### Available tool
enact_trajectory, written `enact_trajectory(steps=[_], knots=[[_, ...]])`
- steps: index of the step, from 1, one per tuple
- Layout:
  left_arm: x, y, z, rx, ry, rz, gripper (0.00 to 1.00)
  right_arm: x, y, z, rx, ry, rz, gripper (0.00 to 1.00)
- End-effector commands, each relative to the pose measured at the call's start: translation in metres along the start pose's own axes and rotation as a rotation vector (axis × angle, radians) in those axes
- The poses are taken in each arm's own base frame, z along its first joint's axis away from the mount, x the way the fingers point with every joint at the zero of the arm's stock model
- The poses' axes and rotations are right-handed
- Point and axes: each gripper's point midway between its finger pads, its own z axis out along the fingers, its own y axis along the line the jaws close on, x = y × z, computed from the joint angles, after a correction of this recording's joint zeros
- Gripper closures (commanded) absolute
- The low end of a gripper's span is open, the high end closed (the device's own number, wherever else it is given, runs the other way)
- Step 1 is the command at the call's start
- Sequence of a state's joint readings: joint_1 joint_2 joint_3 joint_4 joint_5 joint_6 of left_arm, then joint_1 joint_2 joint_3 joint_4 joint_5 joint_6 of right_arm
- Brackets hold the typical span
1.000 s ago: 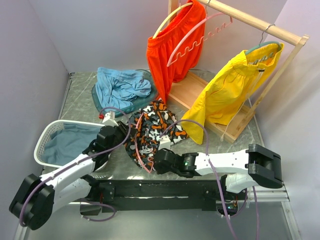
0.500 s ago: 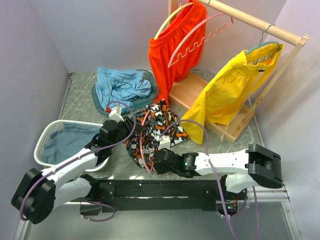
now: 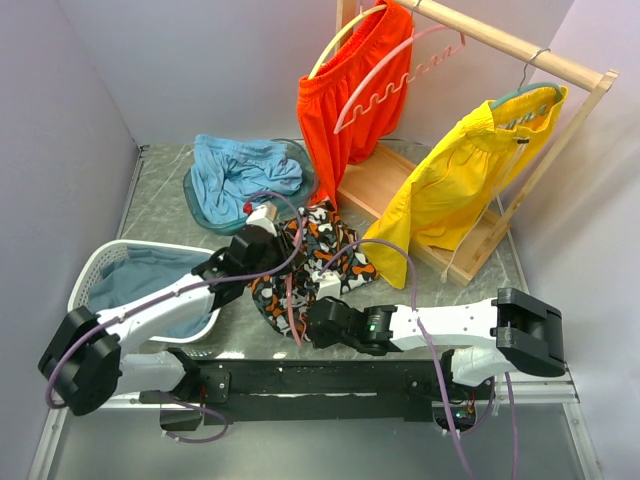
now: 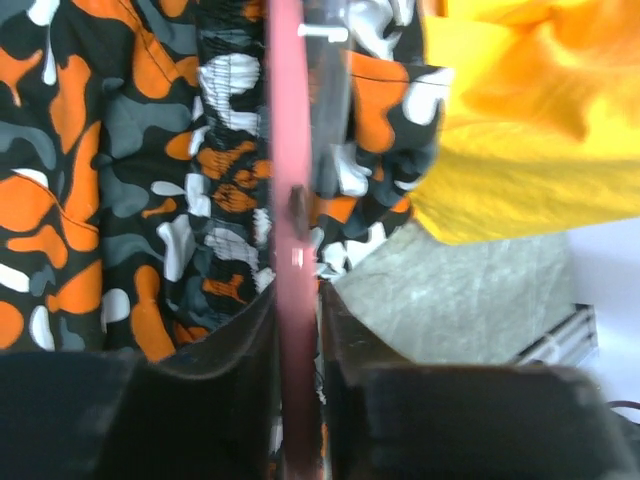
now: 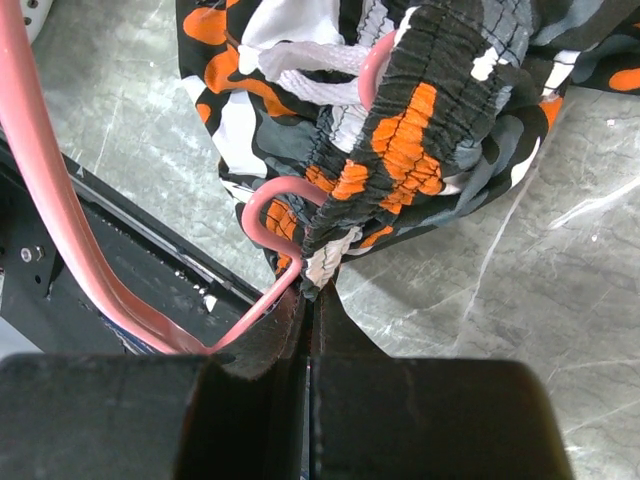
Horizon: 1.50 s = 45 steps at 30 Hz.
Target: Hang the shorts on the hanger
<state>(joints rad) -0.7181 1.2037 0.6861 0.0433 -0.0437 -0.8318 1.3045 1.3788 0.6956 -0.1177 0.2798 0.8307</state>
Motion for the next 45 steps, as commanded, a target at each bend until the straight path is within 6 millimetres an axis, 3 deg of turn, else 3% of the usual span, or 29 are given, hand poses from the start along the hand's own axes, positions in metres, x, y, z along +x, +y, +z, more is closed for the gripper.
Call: enact_trajectory(steps=[1,4,5,7,11,13,21,22,23,25,28,32,38,45], knots=[[-0.006,0.001,0.006,-0.065,0.018,0.048,0.95,-0.017,0.013,-0.006,-0.050,-0.060,0.029,1.00],[-0.009,-0.002,0.004,-0.056,-0.004,0.022,0.99,-0.020,0.012,-0.006,-0.039,-0.066,0.022,1.00],[-0.022,-0.009,-0.006,-0.034,-0.058,0.003,0.99,-0.019,0.011,-0.007,-0.033,-0.063,0.016,1.00],[-0.037,-0.003,-0.018,-0.071,-0.153,-0.066,0.99,-0.022,0.011,-0.008,-0.018,-0.075,0.006,1.00],[-0.077,-0.010,-0.068,-0.020,-0.359,-0.190,0.99,-0.023,0.009,-0.010,0.018,-0.088,-0.016,1.00],[-0.085,-0.007,-0.081,-0.016,-0.414,-0.235,0.99,-0.027,0.008,-0.012,0.044,-0.109,-0.028,1.00],[-0.131,-0.004,-0.136,-0.030,-0.655,-0.373,0.99,-0.067,0.033,-0.039,0.091,-0.259,-0.110,1.00],[-0.134,-0.004,-0.141,-0.033,-0.665,-0.381,0.99,-0.066,0.028,-0.042,0.125,-0.258,-0.138,1.00],[-0.143,-0.008,-0.149,-0.033,-0.684,-0.392,0.99,-0.079,0.027,-0.047,0.164,-0.301,-0.135,1.00],[-0.154,-0.008,-0.160,-0.039,-0.734,-0.408,0.99,-0.084,0.023,-0.053,0.196,-0.318,-0.162,1.00],[-0.169,-0.010,-0.177,-0.018,-0.818,-0.415,0.99,-0.089,0.040,-0.064,0.131,-0.351,-0.196,1.00],[-0.181,-0.011,-0.186,-0.030,-0.870,-0.424,0.99,-0.078,0.061,-0.066,0.068,-0.346,-0.263,1.00],[-0.194,-0.011,-0.198,-0.027,-0.941,-0.447,0.99,-0.062,0.076,-0.067,0.054,-0.334,-0.338,1.00],[-0.198,-0.014,-0.195,-0.016,-0.960,-0.473,0.99,-0.060,0.088,-0.072,0.012,-0.325,-0.359,1.00]])
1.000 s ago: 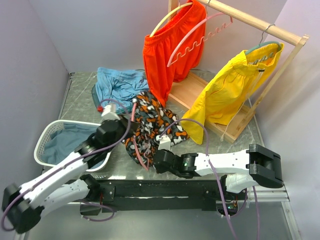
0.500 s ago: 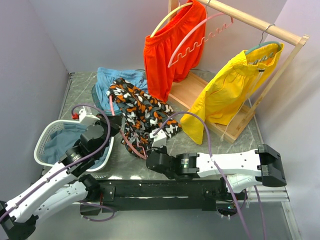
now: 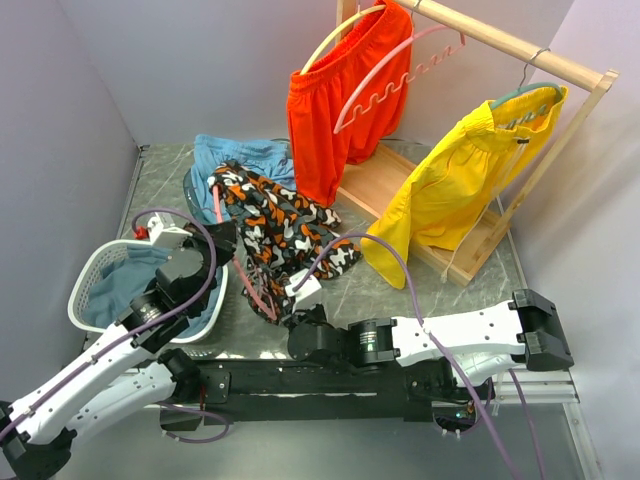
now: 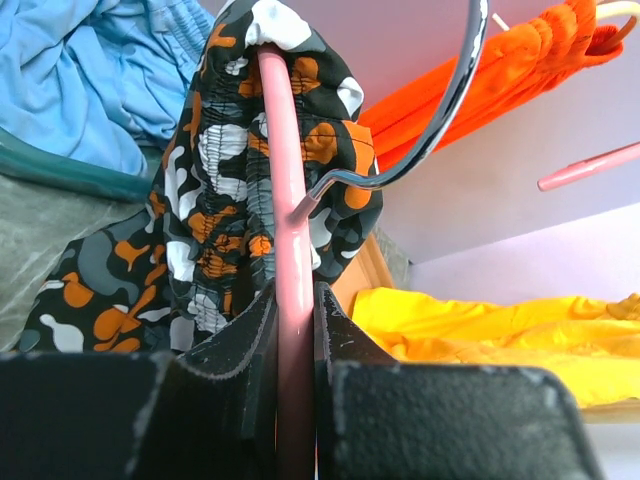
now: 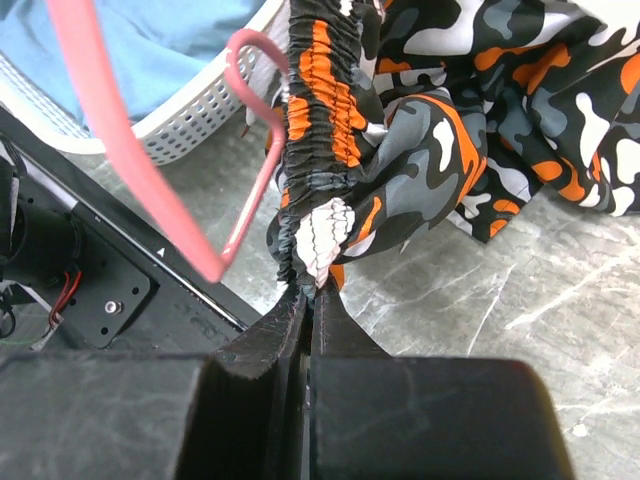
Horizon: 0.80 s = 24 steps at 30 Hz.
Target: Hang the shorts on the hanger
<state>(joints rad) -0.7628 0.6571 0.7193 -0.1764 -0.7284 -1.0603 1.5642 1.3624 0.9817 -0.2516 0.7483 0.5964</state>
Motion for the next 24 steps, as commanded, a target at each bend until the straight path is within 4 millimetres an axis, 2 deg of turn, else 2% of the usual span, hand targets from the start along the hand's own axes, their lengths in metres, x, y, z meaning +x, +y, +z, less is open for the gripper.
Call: enact_trajectory(steps=[1,7,9,13,18,20,23,24], knots=[[-0.061,-0.040,0.001,0.073,-0.219,-0.168,0.99,0.005,0.014,-0.008,-0.033,0.037,-0.067,1.00],[-0.069,-0.032,-0.001,0.061,-0.292,-0.193,0.99,-0.005,0.048,-0.009,-0.147,0.069,-0.074,1.00],[-0.073,-0.031,-0.002,0.056,-0.319,-0.200,0.99,-0.003,0.052,-0.009,-0.159,0.087,-0.083,1.00],[-0.074,-0.030,0.002,0.021,-0.366,-0.162,0.99,-0.007,0.052,-0.012,-0.168,0.092,-0.064,1.00],[-0.060,-0.018,0.007,-0.022,-0.387,-0.096,0.99,-0.016,0.056,-0.021,-0.239,0.124,-0.007,1.00],[-0.059,-0.022,0.007,0.012,-0.394,-0.106,0.99,-0.020,0.054,-0.020,-0.258,0.140,0.028,1.00],[-0.047,-0.024,0.010,0.036,-0.358,-0.056,0.99,-0.032,0.056,-0.024,-0.312,0.160,0.080,1.00],[-0.043,-0.026,0.011,0.041,-0.341,-0.032,0.99,-0.043,0.056,-0.027,-0.321,0.146,0.102,1.00]])
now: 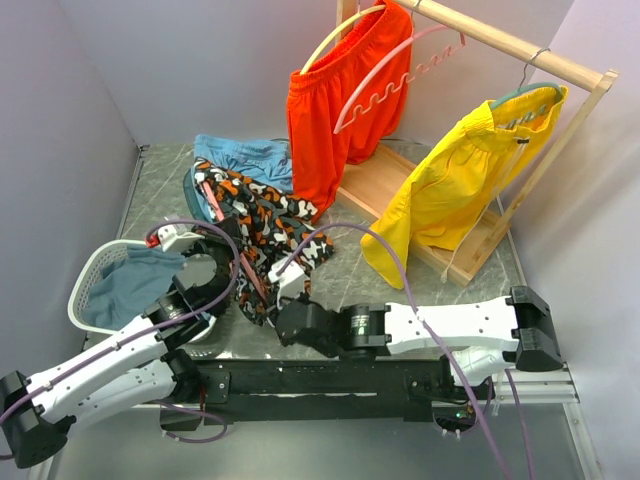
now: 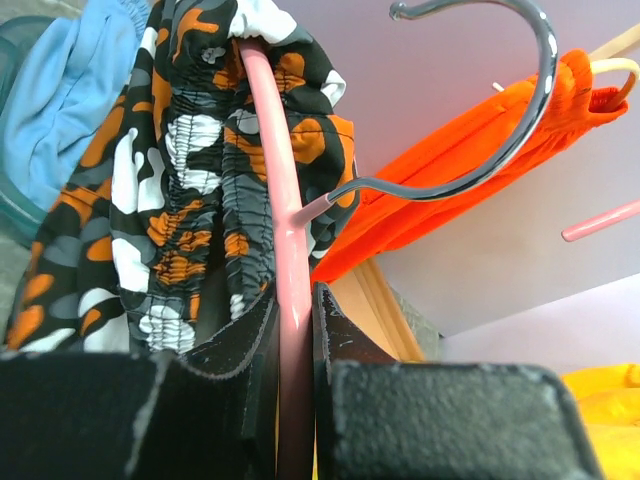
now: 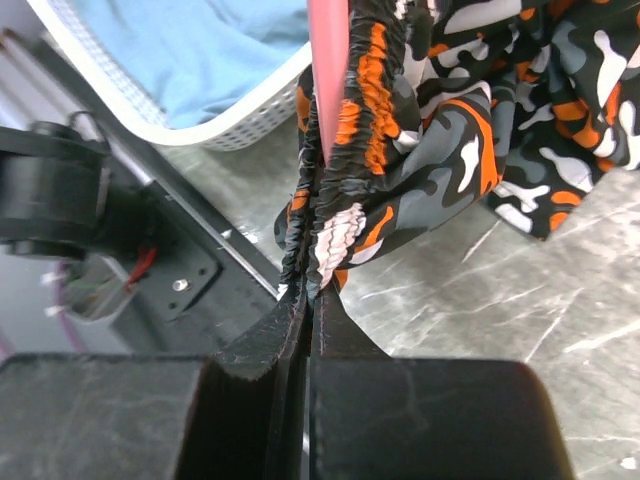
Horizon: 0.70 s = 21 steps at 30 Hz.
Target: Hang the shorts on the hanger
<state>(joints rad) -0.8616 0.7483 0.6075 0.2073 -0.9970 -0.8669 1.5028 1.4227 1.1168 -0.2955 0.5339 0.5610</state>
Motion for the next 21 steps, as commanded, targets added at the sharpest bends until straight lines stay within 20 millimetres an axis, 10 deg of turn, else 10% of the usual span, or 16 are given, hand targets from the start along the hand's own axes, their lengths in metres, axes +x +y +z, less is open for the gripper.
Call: enact_trajectory(steps=[1,14,21], knots=[[-0.036,-0.028,0.003,0.050,-0.111,-0.086,0.99,-0.029,0.031,-0.035,-0.209,0.048,0.099,1.00],[0.000,-0.065,-0.041,0.293,0.304,0.105,0.99,-0.124,0.007,-0.035,-0.232,-0.109,0.230,0.96],[-0.013,-0.081,-0.073,0.343,0.498,0.250,0.99,-0.129,-0.002,-0.048,-0.238,-0.163,0.157,0.58]])
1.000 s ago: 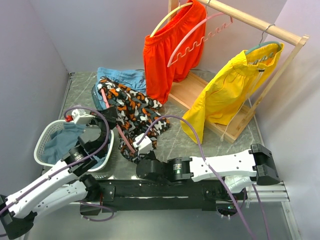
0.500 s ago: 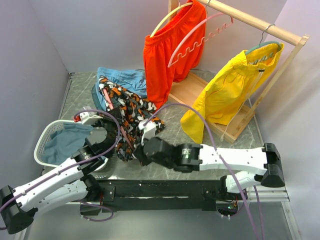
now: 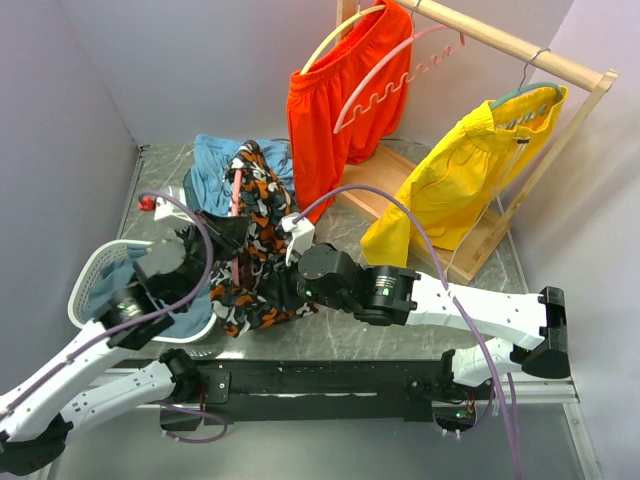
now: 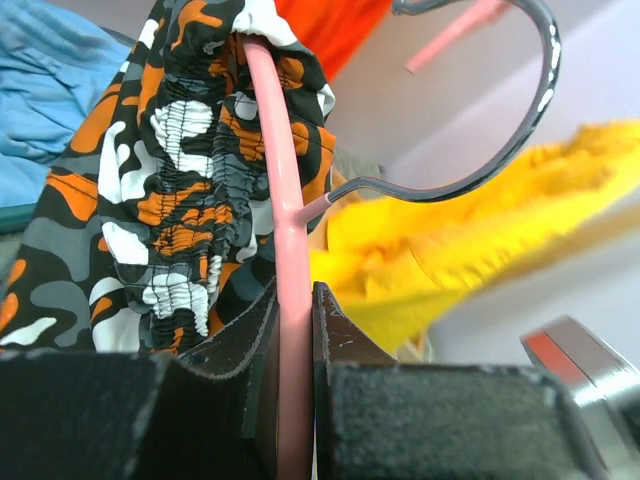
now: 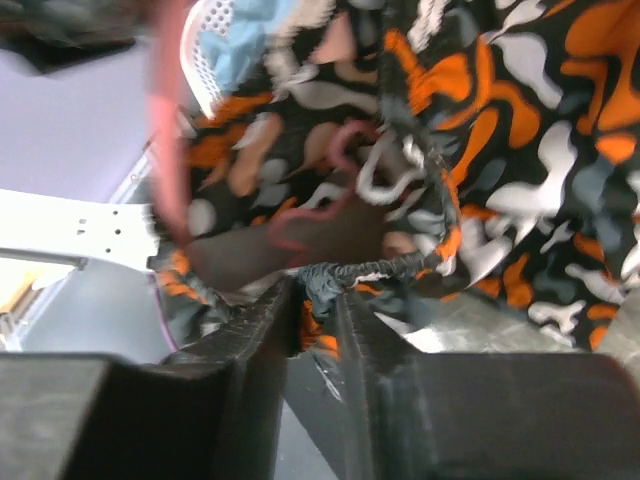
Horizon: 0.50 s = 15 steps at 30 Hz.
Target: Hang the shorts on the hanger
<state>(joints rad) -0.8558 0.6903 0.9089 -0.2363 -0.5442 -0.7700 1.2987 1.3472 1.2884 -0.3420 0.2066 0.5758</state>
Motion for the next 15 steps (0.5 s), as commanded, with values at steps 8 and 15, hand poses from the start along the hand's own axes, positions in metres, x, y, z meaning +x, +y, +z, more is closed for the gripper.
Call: enact_trajectory(steps=[8,15], knots=[[-0.001,-0.042,-0.049,0.142,0.320,0.165,0.99,-0.069,-0.030,-0.073,0.078,-0.290,-0.082,0.29],[-0.003,-0.058,-0.063,0.227,0.377,0.179,0.99,-0.076,-0.059,-0.052,0.168,-0.278,-0.143,0.18]])
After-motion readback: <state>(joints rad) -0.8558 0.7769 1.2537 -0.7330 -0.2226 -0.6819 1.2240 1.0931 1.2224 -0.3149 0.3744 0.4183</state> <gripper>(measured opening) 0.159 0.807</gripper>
